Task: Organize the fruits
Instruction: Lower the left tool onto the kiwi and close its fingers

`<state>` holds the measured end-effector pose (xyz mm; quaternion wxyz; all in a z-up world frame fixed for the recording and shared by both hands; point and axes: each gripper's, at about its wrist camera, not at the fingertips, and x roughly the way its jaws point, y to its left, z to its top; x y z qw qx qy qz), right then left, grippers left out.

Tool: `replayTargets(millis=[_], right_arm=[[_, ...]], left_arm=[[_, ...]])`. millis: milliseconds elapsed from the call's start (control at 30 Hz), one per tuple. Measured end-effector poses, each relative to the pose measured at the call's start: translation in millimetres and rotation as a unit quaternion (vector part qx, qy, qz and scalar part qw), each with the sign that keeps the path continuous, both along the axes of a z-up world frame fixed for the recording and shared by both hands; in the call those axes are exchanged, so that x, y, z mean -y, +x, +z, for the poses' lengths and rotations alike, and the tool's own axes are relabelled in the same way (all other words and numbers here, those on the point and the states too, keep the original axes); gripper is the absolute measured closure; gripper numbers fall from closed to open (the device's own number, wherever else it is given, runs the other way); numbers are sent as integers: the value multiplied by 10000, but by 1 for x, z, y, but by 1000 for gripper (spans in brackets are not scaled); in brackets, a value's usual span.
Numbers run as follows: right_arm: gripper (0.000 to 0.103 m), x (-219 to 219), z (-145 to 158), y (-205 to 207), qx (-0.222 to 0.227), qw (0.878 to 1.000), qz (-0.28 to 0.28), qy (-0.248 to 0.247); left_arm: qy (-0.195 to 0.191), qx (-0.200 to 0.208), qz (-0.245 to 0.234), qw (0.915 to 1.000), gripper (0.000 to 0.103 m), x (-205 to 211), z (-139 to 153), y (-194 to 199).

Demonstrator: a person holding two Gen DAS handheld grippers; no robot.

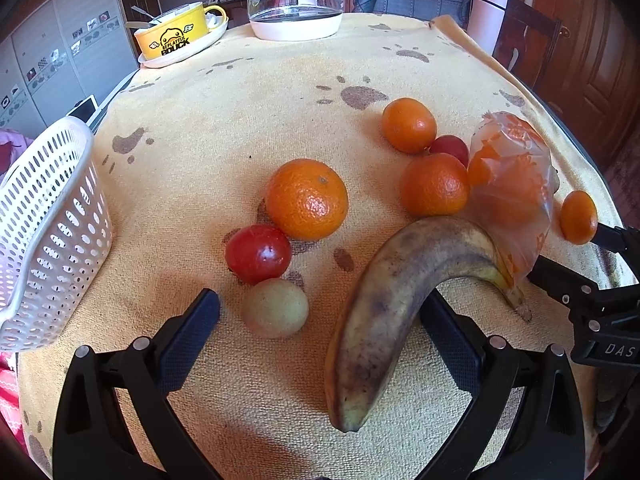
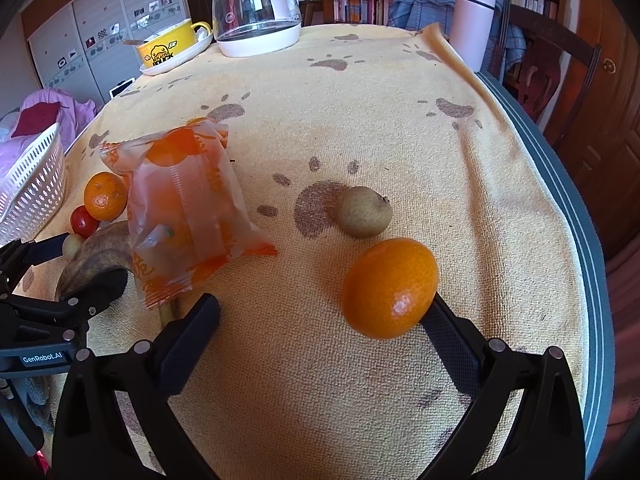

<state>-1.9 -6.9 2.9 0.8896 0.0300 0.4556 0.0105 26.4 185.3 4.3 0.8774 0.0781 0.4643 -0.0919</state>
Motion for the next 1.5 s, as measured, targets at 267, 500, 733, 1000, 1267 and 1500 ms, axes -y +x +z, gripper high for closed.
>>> replayTargets(millis=[267,500,733,1000,1267,1500], right_arm=[[5,9,20,-7,30,9992,327,208],[5,18,64,-29,877,9920,638,641],[5,25,81,-37,1271,9839,672,1065],[5,30,77,-33,1229,9836,603,1176],[5,28,71,-30,1156,9842,611,1193],[5,28,69,-29,1126,9846,605,1194]], left_arm=[[-203,402,124,9989,2,-19,22,-24],[-405,777,259,9958,2,-49,49,-47],[-572,780,567,9937,8,-71,49,-44],[-630,521,421,9958,27,-53,31,-28],[-879,290,514,9944,46,-53,23,-8],[-1048,81,606,9926,50,-62,14,-5]])
